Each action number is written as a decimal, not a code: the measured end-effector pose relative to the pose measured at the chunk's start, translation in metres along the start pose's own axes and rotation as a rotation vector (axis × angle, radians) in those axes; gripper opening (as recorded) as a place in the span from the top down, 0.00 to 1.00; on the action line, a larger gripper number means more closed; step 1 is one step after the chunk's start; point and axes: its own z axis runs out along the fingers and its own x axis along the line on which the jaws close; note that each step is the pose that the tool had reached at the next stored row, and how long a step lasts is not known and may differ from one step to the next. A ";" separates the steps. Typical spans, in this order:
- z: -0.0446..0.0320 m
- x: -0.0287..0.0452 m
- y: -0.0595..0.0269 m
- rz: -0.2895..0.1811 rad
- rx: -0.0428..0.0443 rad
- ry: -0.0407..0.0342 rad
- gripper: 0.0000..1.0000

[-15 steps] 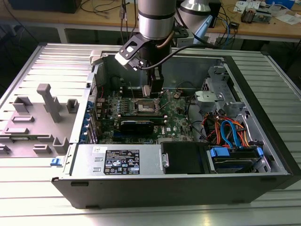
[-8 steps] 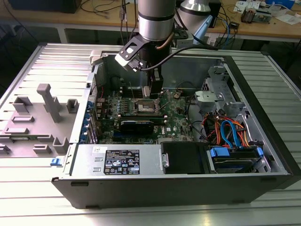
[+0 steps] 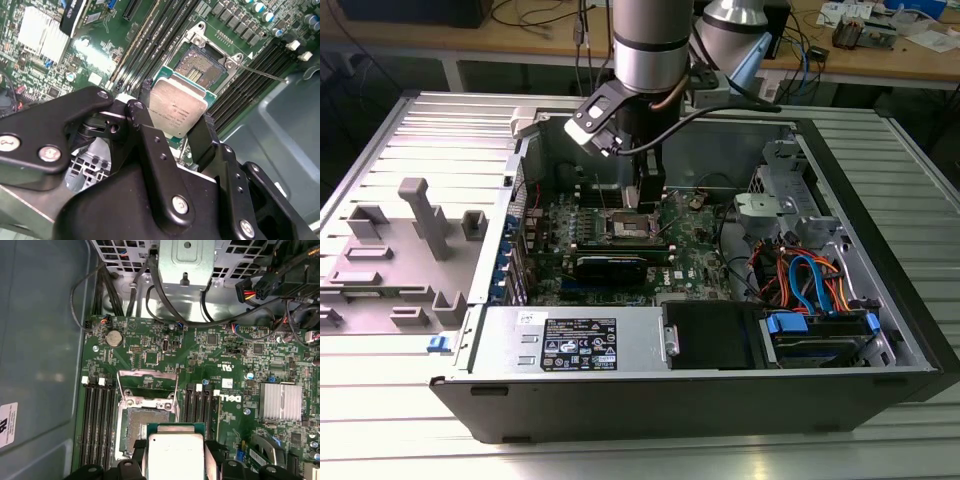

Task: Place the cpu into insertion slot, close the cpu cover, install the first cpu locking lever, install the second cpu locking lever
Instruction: 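Place the cpu into insertion slot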

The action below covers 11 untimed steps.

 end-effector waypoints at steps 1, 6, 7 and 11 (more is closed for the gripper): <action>0.0008 0.0001 0.0000 0.006 0.0001 -0.0003 0.46; 0.0040 0.0001 -0.0002 0.010 0.0005 -0.0004 0.46; 0.0040 0.0002 -0.0002 0.010 0.0005 -0.0005 0.46; 0.0041 0.0001 -0.0002 0.010 0.0004 -0.0005 0.46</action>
